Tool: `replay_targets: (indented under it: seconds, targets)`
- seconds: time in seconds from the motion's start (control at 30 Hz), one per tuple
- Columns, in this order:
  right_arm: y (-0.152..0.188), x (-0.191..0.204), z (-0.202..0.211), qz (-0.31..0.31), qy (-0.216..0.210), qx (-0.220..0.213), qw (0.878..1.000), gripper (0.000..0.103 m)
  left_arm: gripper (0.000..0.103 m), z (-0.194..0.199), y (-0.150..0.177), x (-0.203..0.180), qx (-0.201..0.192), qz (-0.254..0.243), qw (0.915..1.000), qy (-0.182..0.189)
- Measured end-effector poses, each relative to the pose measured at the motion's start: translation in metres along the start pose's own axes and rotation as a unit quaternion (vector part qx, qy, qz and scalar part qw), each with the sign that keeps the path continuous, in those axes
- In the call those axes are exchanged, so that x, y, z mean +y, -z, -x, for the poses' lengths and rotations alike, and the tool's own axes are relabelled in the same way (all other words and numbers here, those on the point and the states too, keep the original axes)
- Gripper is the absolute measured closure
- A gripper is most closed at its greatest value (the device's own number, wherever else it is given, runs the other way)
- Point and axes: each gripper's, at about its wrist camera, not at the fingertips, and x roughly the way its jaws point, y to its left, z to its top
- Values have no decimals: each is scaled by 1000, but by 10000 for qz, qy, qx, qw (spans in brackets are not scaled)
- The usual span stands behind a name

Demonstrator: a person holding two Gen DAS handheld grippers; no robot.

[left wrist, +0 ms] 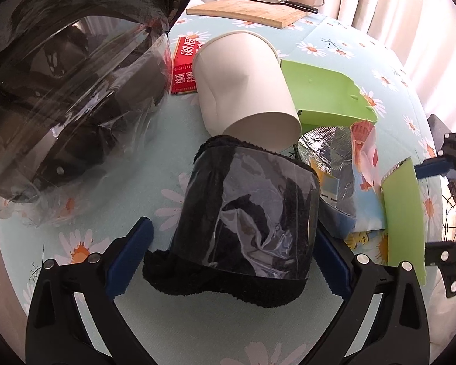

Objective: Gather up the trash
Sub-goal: 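Grasp the black wrapped object with the left tool while the right tool grasps the green tray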

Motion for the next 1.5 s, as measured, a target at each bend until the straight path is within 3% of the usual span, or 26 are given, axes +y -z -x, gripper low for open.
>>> replay_targets:
  seconds: [0.1,0.13,0.27,0.43,0.8,0.93,1.23,1.5]
  targets:
    - [-1,-2,6,-277,-196,-46,9994,80,26,6,-1,-3,64,105,9999,-27]
    - [0,-10,7,-471,-339,-72,9983,82,34,8,-1,-3,105,146,9998,-38]
    - [3,-38,8,-1009,-1017,60,9897,93,38,12,3,-4,203,208,9996,-37]
    - [1,-50,12,-1069,-1367,82,9848,97,39,21,15,2,299,625,9976,-7]
    - [-37,-65,32,-417,-1269,95,9910,99,40,52,51,14,501,1933,9796,-220]
    - [-55,-86,47,-399,-987,-2,9943,99,40,65,54,10,471,2232,9732,-306]
    - [-72,-143,63,-653,-1107,-371,9910,99,40,96,57,-1,352,2538,9645,-633]
    - [-87,-148,84,-575,-1365,-801,9857,99,40,128,54,-7,262,2746,9553,-1059]
